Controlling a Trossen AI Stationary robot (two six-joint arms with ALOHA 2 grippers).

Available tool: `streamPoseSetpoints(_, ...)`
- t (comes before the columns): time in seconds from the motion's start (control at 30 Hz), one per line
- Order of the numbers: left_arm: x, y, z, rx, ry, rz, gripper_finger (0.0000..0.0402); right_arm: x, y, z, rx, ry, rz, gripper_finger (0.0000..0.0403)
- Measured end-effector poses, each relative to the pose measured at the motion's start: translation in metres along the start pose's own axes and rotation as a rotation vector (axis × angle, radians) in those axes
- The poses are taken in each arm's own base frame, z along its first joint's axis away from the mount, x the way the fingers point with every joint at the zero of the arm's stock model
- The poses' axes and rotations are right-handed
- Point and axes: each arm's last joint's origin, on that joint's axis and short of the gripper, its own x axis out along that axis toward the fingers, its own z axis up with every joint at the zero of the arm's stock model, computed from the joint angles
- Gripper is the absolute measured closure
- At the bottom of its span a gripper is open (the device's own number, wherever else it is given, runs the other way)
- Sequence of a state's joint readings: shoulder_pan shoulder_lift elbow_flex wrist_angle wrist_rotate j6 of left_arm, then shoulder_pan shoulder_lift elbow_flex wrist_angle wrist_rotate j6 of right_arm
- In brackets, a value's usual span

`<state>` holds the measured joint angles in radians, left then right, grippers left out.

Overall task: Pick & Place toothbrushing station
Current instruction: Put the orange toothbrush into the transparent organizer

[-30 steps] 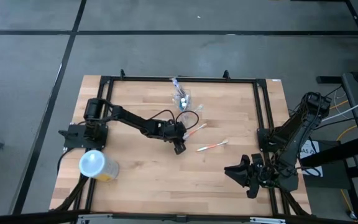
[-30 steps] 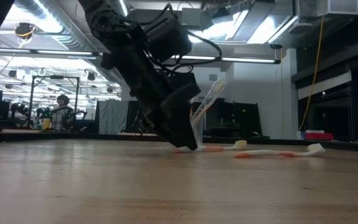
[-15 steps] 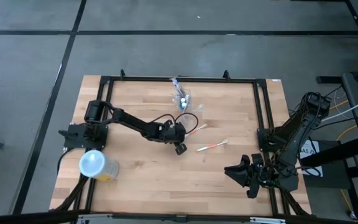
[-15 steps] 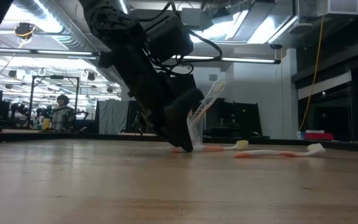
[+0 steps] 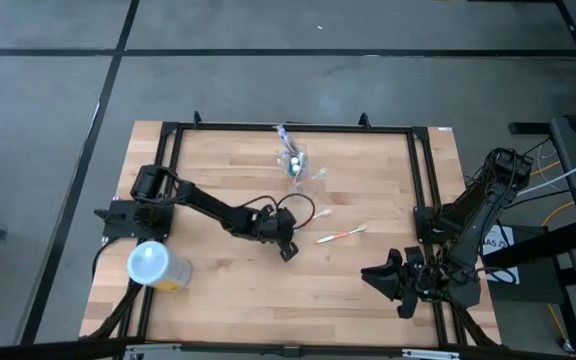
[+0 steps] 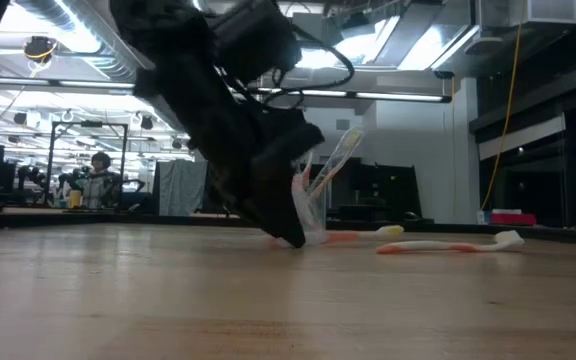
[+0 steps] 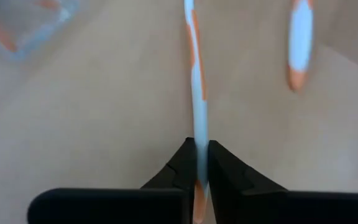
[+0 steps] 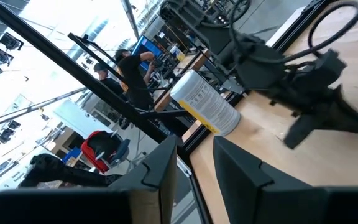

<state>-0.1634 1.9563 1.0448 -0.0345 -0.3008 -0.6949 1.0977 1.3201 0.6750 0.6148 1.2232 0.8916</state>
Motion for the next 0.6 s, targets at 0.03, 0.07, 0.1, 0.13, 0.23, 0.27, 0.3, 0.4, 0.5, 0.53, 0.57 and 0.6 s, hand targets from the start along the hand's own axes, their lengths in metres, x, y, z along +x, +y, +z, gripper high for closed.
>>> streamPoseSetpoints(0.03,-0.005,-0.003,0.000,-0.005,-0.005,-0.017,0.0385,0.000,0.000,0.000,0.001,-0.001,0.000,0.0294)
streamPoseSetpoints(0.07,-0.010,-0.006,0.001,-0.017,-0.006,-0.038,0.0385,0.000,0.000,0.000,0.003,-0.002,0.001,0.0294)
streamPoseSetpoints(0.1,-0.017,-0.010,0.004,-0.033,-0.027,-0.056,0.0386,0.001,0.000,0.001,0.004,-0.003,0.001,0.0294)
streamPoseSetpoints(0.13,-0.026,-0.015,0.008,-0.054,-0.061,-0.082,0.0386,0.001,0.001,0.001,0.004,-0.005,0.003,0.0294)
streamPoseSetpoints(0.23,-0.054,-0.028,0.018,-0.086,-0.158,-0.148,0.0386,0.003,0.003,0.003,0.004,-0.009,0.016,0.0294)
streamPoseSetpoints(0.27,-0.063,-0.032,0.021,-0.094,-0.190,-0.171,0.0386,0.004,0.005,0.005,-0.001,-0.008,0.020,0.0294)
streamPoseSetpoints(0.3,-0.073,-0.036,0.023,-0.099,-0.221,-0.191,0.0386,0.007,0.008,0.006,-0.006,-0.004,0.029,0.0294)
streamPoseSetpoints(0.4,-0.106,-0.048,0.033,-0.143,-0.330,-0.302,0.0386,0.018,0.015,0.010,-0.044,-0.005,0.043,0.0294)
streamPoseSetpoints(0.5,-0.132,-0.059,0.039,-0.155,-0.395,-0.442,0.0386,0.033,0.016,0.016,-0.096,-0.022,0.036,0.0294)
streamPoseSetpoints(0.53,-0.140,-0.061,0.039,-0.156,-0.403,-0.467,0.0386,0.038,0.014,0.018,-0.114,-0.034,0.023,0.0294)
streamPoseSetpoints(0.57,-0.147,-0.064,0.039,-0.161,-0.417,-0.494,0.0386,0.043,0.012,0.020,-0.133,-0.044,0.012,0.0294)
streamPoseSetpoints(0.6,-0.154,-0.066,0.038,-0.171,-0.432,-0.519,0.0386,0.048,0.009,0.022,-0.143,-0.055,-0.001,0.0294)
